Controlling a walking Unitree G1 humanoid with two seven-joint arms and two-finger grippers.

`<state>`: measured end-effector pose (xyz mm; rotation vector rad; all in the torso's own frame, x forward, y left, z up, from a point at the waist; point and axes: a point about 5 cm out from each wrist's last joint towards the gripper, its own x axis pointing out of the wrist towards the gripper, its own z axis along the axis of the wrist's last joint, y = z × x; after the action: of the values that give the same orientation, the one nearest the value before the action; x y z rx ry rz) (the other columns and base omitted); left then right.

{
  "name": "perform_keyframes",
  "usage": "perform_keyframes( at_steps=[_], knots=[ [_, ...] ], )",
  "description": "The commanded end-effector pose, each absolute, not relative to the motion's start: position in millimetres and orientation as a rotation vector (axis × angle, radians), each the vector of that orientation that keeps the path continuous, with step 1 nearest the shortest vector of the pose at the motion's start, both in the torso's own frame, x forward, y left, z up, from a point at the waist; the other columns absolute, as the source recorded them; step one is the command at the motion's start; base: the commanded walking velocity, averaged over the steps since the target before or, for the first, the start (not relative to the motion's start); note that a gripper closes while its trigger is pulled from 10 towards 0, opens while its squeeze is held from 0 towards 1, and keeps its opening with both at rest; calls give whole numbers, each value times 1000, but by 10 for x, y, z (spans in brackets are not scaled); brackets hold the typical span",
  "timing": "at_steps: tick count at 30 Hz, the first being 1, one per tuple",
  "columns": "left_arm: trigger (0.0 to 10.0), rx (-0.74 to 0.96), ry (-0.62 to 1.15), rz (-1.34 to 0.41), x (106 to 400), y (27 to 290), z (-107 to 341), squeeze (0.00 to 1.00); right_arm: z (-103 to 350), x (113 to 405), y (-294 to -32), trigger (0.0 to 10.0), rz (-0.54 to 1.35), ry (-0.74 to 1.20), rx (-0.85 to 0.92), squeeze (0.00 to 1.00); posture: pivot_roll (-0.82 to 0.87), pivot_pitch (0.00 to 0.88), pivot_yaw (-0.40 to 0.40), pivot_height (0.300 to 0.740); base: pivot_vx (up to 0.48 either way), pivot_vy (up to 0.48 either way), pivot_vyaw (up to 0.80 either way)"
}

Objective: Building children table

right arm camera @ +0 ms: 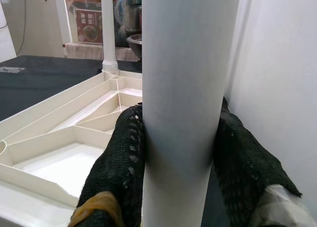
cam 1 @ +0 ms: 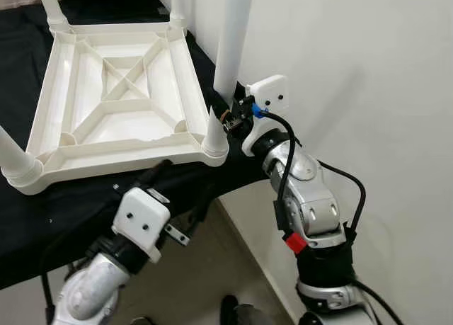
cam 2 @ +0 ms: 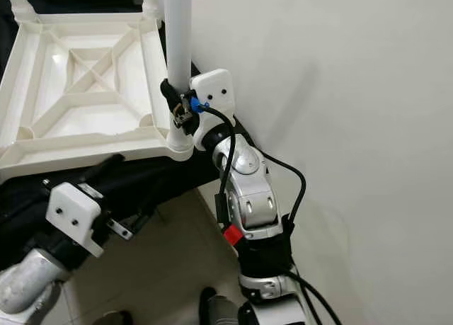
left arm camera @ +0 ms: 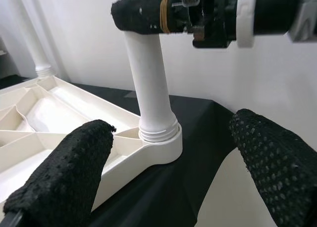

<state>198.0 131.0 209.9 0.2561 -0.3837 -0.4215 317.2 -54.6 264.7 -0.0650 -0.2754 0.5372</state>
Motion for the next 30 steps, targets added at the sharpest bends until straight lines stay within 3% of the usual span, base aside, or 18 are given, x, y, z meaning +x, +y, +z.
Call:
perform_keyframes(
  at_steps=[1,4,5,6,11,20,23,26,27,28,29,30],
  knots=[
    [10000,256,-367,-442,1958,1283,2055,0,2261,3113,-359,10000,669,-60,-71,0,72,306,-113,740,0,0,0],
    [10000,254,-369,-445,1966,1276,2057,0,2348,3060,-306,10000,769,-113,-66,0,73,308,-109,740,0,0,0],
    [10000,254,-369,-447,1970,1273,2060,0,2388,3047,-300,10000,816,-133,-63,239,72,309,-108,740,0,0,0],
    [10000,255,-370,-448,1972,1272,2060,0,2408,3041,-302,10000,842,-143,-62,1000,71,307,-106,740,0,0,0],
    [10000,256,-369,-457,1970,1253,2044,0,2526,3010,-363,10000,1013,-191,-5,1000,84,280,-108,740,0,0,0],
    [10000,254,-352,-460,1939,1263,2013,0,2840,3219,-602,10000,1192,-305,-122,1000,85,279,-101,740,0,0,0],
    [10000,259,-323,-458,1892,1291,1959,0,2914,3160,-612,10000,1427,-322,-192,1000,99,287,-99,740,0,0,0],
    [10000,260,-317,-455,1880,1301,1948,0,2935,3155,-628,10000,1478,-319,-208,1000,99,287,-99,740,0,0,0],
    [10000,256,-308,-444,1860,1317,1931,0,2976,3161,-642,10000,1507,-320,-222,757,96,297,-101,740,0,0,0],
    [10000,256,-308,-444,1860,1317,1931,0,2976,3161,-642,10000,1507,-320,-222,757,96,297,-101,740,0,0,0],
    [10000,253,-295,-436,1841,1331,1904,0,3023,3198,-642,10000,1513,-333,-235,0,96,298,-103,740,0,0,0],
    [10000,262,-276,-434,1823,1338,1861,0,3084,3302,-614,10000,1488,-349,-241,0,96,300,-105,740,0,0,0]
  ],
)
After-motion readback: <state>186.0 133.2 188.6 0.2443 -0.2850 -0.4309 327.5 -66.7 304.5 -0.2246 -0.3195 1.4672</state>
